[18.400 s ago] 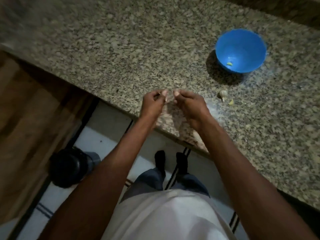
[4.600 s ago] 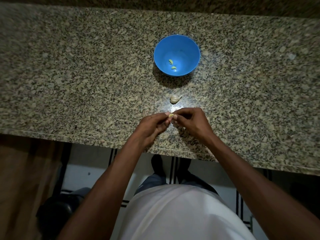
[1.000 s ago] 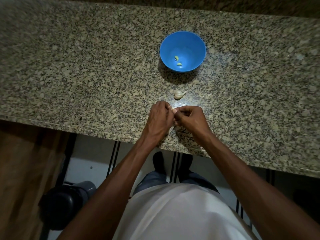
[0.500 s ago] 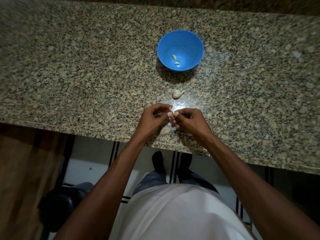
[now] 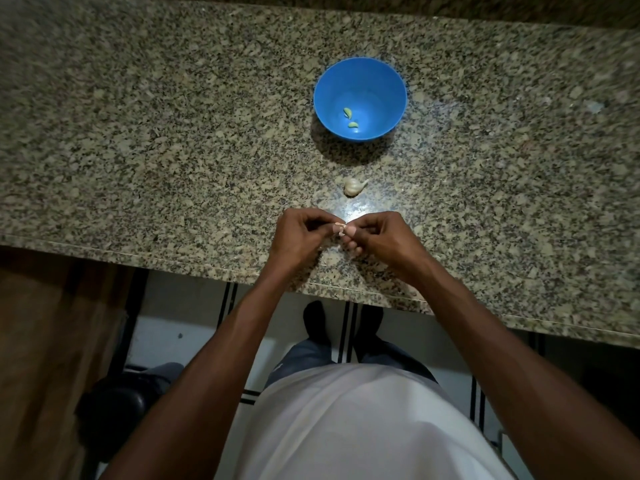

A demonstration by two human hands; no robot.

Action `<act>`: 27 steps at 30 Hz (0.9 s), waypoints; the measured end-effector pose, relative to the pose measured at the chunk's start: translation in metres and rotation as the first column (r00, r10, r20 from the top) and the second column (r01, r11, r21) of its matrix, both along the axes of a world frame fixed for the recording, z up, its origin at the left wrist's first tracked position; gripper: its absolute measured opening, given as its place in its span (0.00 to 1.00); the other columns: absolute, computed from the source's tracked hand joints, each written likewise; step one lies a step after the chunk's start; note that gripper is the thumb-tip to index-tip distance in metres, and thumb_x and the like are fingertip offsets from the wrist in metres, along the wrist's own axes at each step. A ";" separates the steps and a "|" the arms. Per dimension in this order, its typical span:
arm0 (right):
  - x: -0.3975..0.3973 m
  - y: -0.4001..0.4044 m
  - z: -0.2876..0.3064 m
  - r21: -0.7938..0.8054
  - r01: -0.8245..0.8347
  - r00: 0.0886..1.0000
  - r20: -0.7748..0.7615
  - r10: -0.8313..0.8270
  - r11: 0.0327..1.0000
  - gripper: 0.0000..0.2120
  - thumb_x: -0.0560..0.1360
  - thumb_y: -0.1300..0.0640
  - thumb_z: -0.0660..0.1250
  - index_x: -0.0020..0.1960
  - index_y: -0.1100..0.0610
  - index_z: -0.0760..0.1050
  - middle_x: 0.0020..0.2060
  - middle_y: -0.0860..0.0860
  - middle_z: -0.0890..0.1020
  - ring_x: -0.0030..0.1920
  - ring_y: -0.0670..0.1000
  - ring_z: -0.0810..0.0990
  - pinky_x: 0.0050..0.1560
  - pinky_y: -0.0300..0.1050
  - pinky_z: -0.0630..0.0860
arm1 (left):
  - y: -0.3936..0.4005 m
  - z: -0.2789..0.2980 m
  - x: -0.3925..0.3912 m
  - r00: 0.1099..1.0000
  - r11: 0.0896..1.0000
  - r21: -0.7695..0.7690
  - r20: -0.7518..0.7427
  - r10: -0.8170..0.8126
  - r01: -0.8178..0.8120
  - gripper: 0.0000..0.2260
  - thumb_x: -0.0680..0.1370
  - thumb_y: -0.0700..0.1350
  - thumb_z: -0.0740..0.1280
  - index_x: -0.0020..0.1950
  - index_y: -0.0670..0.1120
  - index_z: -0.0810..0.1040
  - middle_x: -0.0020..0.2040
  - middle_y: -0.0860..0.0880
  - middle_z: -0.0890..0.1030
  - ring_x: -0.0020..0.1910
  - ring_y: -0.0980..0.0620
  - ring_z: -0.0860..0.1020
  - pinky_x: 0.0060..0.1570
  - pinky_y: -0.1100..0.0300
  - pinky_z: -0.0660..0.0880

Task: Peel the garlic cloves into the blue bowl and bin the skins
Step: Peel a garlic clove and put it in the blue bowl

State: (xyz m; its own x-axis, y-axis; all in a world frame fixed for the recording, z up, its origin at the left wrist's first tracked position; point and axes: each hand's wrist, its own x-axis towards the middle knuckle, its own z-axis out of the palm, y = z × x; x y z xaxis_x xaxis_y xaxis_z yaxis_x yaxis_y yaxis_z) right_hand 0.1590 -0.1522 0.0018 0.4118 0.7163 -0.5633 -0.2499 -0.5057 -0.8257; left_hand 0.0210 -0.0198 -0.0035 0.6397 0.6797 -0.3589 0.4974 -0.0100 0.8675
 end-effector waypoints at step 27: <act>0.041 -0.007 0.003 -0.044 0.010 0.976 0.220 0.000 0.999 0.09 0.74 0.59 0.80 0.54 0.57 0.87 0.44 0.50 0.89 0.45 0.50 0.88 0.45 0.44 0.82 | 0.011 -0.004 -0.005 0.997 0.997 -0.019 0.014 0.071 -0.070 0.05 0.74 0.40 0.80 0.48 0.45 0.88 0.46 0.52 0.88 0.47 0.54 0.87 0.54 0.53 0.84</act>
State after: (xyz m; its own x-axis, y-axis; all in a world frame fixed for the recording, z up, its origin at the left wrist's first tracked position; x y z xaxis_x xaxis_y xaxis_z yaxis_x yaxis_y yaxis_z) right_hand 0.2003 -0.1590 0.0044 0.5325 0.6902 -0.4900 -0.0672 -0.5426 -0.8373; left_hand 0.0157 -0.0083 -0.0080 0.5959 0.7168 -0.3622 0.4831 0.0403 0.8746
